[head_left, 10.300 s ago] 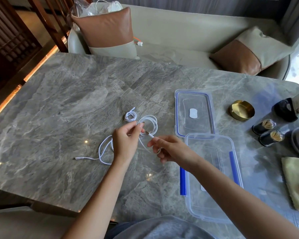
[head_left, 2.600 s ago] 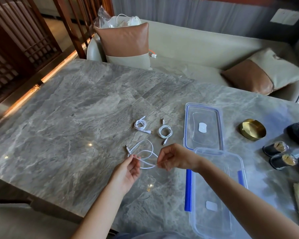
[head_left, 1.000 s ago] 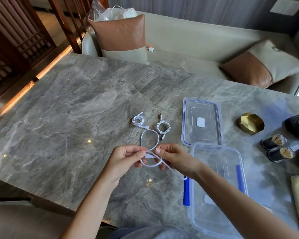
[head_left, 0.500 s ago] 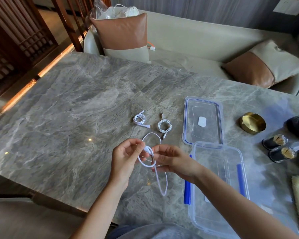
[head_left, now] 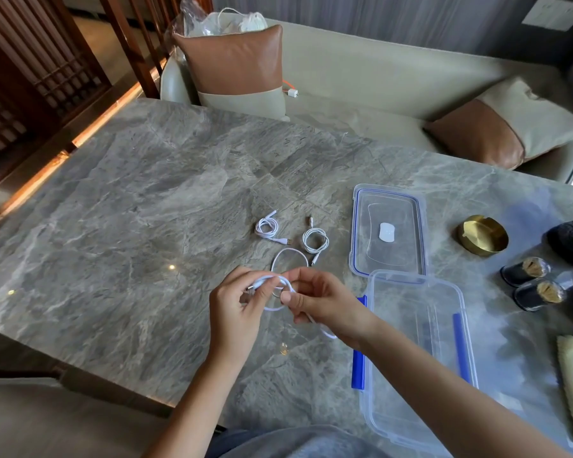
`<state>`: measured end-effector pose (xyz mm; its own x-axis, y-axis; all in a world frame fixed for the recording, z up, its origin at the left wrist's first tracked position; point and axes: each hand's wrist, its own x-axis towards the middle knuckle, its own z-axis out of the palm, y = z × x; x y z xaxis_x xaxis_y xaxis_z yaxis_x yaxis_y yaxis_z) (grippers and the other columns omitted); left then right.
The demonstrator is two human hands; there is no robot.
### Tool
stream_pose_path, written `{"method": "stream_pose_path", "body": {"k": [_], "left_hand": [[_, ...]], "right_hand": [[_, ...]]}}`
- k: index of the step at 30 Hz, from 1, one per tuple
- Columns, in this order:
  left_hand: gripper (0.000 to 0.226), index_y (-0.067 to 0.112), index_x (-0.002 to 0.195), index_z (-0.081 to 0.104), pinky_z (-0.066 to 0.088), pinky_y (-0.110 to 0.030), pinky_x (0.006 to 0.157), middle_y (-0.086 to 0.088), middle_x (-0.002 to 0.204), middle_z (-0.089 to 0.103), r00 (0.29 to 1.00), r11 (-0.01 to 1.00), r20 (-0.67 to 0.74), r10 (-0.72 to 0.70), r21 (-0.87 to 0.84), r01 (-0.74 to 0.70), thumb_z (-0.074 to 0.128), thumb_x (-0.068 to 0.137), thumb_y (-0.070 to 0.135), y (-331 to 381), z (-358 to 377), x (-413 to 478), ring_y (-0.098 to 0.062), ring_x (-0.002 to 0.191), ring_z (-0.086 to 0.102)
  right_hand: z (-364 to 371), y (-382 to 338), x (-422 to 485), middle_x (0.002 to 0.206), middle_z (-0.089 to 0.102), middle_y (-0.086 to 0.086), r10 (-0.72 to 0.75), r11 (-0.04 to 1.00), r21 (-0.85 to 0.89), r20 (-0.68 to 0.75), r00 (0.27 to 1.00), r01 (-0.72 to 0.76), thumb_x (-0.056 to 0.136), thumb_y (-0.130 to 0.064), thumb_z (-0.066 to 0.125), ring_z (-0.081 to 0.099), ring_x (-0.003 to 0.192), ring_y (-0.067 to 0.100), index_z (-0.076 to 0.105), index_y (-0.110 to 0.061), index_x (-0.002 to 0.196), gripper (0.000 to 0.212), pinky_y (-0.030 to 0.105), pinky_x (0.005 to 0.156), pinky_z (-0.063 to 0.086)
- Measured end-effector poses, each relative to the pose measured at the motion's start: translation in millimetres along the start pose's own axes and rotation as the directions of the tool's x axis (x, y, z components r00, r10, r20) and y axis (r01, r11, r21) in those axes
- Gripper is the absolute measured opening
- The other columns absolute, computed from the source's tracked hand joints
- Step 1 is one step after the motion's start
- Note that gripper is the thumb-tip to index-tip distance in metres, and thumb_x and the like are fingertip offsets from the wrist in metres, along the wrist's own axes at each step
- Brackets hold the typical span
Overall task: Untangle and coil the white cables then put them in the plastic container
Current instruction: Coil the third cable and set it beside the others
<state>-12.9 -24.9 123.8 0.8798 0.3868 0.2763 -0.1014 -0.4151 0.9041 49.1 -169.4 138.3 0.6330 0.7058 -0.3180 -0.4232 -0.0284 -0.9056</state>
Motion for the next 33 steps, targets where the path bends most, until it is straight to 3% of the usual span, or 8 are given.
{"method": "stream_pose_path", "body": {"k": [5,10,14,18,21,24,29,33], "left_hand": [[0.02,0.025,0.091,0.073,0.032,-0.004,0.054,0.019,0.076,0.06,0.997,0.991,0.072,-0.023,0.137,0.013,0.059,0.084,0.037,-8.5,-4.8,5.4,0.005,0.063,0.054],[0.015,0.03,0.083,0.063,0.042,-0.014,0.053,0.015,0.065,0.063,1.0,0.976,-0.017,-0.017,0.216,0.02,0.07,0.074,0.04,-10.7,-9.1,4.3,-0.005,0.055,0.057],[0.014,0.028,0.078,0.068,0.03,-0.005,0.048,0.019,0.059,0.059,0.999,0.953,0.026,0.031,0.302,-0.037,0.068,0.075,0.041,-8.4,-9.6,2.2,0.005,0.046,0.048],[0.009,0.026,0.078,0.065,0.047,-0.022,0.051,0.02,0.067,0.068,1.0,0.977,0.02,-0.019,0.211,0.014,0.071,0.077,0.034,-9.0,-6.3,-0.6,0.001,0.056,0.062],[0.011,0.024,0.077,0.062,0.052,-0.03,0.057,0.021,0.078,0.071,0.996,0.989,0.012,-0.085,0.124,0.082,0.07,0.078,0.032,-5.8,-2.5,-1.6,-0.001,0.065,0.067],[0.015,0.021,0.073,0.058,0.054,-0.04,0.061,0.008,0.07,0.072,0.984,0.981,0.055,-0.168,0.108,0.161,0.066,0.078,0.033,-4.1,-2.2,-0.1,-0.017,0.063,0.068],[0.016,0.015,0.073,0.054,0.047,-0.013,0.062,0.01,0.073,0.073,0.966,0.984,0.189,-0.177,0.043,0.172,0.064,0.085,0.012,0.6,-8.4,1.8,-0.003,0.069,0.069],[0.018,0.01,0.076,0.044,0.047,-0.015,0.06,-0.004,0.07,0.073,0.858,0.931,0.445,-0.257,-0.125,0.344,0.054,0.089,0.003,7.0,-17.0,10.9,-0.014,0.069,0.07]], "right_hand": [[0.4,4.6,1.8,0.069,0.06,0.003,-0.189,0.95,-0.287,-0.201,0.961,0.127,0.085,-0.013,0.067,0.048,0.057,0.014,0.063,-0.02,0.094,0.012,0.021,0.054,0.039],[-5.7,0.5,3.1,0.061,0.059,-0.007,-0.247,0.889,-0.437,-0.211,0.946,0.134,0.084,-0.023,0.068,0.044,0.052,0.01,0.067,-0.022,0.084,0.002,0.024,0.054,0.035],[-10.0,-0.5,2.3,0.05,0.047,-0.008,-0.292,0.789,-0.605,-0.212,0.933,0.109,0.082,-0.035,0.068,0.038,0.049,0.007,0.069,-0.026,0.085,0.009,0.022,0.053,0.032],[-9.7,-2.0,1.8,0.049,0.041,-0.001,-0.332,0.698,-0.711,-0.218,0.918,0.084,0.081,-0.04,0.067,0.034,0.047,0.008,0.07,-0.026,0.087,0.015,0.027,0.052,0.031],[-11.8,-4.5,2.1,0.045,0.036,-0.005,-0.358,0.692,-0.718,-0.243,0.901,0.082,0.08,-0.037,0.069,0.032,0.045,0.008,0.068,-0.026,0.083,0.011,0.024,0.049,0.028],[-14.5,-5.0,3.2,0.048,0.049,-0.004,-0.379,0.691,-0.715,-0.234,0.896,0.106,0.08,-0.034,0.07,0.04,0.047,0.009,0.067,-0.024,0.076,0.012,0.029,0.051,0.035],[-20.7,-4.3,4.4,0.049,0.049,-0.001,-0.383,0.671,-0.734,-0.225,0.896,0.103,0.078,-0.043,0.07,0.037,0.047,0.009,0.065,-0.019,0.071,0.025,0.026,0.05,0.031],[-22.8,-8.9,2.8,0.051,0.049,-0.008,-0.317,0.796,-0.567,-0.095,0.944,0.21,0.082,-0.031,0.07,0.034,0.048,0.003,0.066,-0.018,0.07,0.018,0.018,0.049,0.028]]}}
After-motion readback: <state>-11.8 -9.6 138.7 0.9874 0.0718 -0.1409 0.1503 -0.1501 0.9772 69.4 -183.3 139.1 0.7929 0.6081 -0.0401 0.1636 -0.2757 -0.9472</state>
